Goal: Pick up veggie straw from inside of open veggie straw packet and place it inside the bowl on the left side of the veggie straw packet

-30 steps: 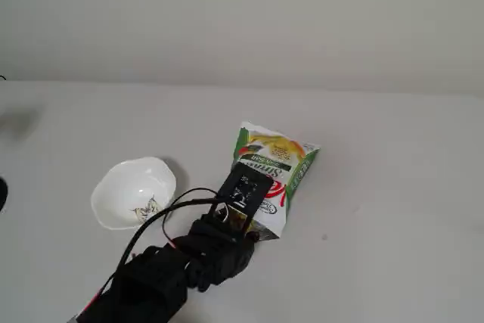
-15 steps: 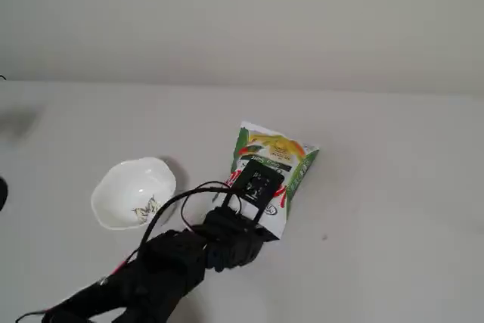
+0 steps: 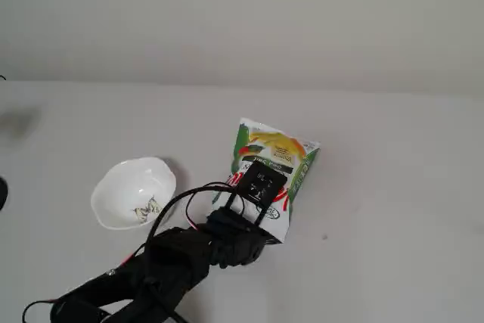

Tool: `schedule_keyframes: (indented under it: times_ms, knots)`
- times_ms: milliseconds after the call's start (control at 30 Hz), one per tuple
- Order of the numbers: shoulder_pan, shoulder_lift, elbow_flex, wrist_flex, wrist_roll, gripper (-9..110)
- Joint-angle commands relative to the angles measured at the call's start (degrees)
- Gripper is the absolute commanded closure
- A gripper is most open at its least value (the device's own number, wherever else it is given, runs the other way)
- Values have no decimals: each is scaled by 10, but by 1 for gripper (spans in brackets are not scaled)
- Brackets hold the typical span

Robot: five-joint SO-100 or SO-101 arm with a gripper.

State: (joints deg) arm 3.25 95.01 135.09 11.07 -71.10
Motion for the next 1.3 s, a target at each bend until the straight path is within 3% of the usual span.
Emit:
schedule_keyframes:
  times_ms: [0,200,567,800,1000,1267]
  knots:
    - [-1,28,-36,23,11,101]
    - [-12,112,-36,120,10,101]
    - [-57,340,-36,407,2,101]
    - [-192,499,-52,536,81,101]
    - [-304,345,-214,554,177,101]
    - [-377,76,-406,496,221,101]
